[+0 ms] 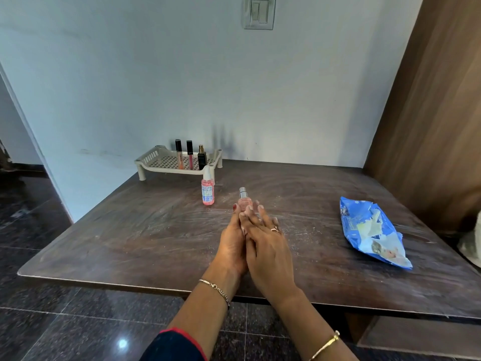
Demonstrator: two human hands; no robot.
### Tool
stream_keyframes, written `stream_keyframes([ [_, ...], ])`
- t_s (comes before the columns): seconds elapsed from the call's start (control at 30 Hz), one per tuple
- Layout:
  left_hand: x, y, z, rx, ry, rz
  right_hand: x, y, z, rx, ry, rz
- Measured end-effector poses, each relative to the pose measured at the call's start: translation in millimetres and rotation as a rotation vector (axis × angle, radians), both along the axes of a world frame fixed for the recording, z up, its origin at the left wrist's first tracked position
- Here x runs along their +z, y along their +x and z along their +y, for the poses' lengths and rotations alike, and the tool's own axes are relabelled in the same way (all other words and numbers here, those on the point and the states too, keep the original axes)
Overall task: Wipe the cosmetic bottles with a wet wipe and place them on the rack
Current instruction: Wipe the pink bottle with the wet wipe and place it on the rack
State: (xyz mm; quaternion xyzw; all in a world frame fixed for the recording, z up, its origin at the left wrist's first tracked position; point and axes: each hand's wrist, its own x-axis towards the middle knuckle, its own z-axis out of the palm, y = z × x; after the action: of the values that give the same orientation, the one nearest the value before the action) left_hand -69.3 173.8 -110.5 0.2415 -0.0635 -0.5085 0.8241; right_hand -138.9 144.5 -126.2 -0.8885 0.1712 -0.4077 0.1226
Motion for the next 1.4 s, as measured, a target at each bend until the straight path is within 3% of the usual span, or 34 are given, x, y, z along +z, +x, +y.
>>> stream_keyframes([
  [0.23,-7.5,-3.0,-1.4,0.114,0.122,-0.307,38.8,21.0,-29.8,0.100,0.376,0.061],
  [0.43,-8.3,-2.7,0.4,0.192,0.286,-0.624,56.0,24.7,-45.7,0.136,0.530,0.046],
  [0.57,-12.2,2.5,7.9,0.267,0.340,-0.894,71.0,17.3,-58.6,0.112,0.416,0.252],
  [0.73,-18.4,13.1,12.5,0.457,0.605,-1.589,87.0,9.1,-68.2,0.042,0.186,0.593],
  [0.83,-16.3,12.9,16.0,0.568,0.751,-1.837,83.0,10.1,-69.9,-0.008,0.141,0.649],
  [0.93,-14.5,12.7,18.3,0.635,0.775,-1.951,77.4,9.3,-72.6,-0.041,0.185,0.629],
  [1.03,-11.4,11.4,20.6,0.706,0.731,-1.948,74.4,7.4,-73.6,-0.018,0.380,0.580],
  [1.13,-8.3,13.4,18.9,0.695,0.695,-1.904,70.2,4.1,-70.0,0.108,0.735,0.351],
  [1.17,-6.8,13.3,17.7,0.644,0.664,-1.792,69.8,3.0,-69.1,0.132,0.830,0.285],
  [1.27,4.1,9.2,16.2,0.446,0.481,-1.183,68.1,-0.6,-68.7,0.134,0.999,0.104],
  [1.4,6.0,9.4,16.7,0.284,0.359,-0.624,57.0,8.2,-71.8,0.168,0.852,0.004],
])
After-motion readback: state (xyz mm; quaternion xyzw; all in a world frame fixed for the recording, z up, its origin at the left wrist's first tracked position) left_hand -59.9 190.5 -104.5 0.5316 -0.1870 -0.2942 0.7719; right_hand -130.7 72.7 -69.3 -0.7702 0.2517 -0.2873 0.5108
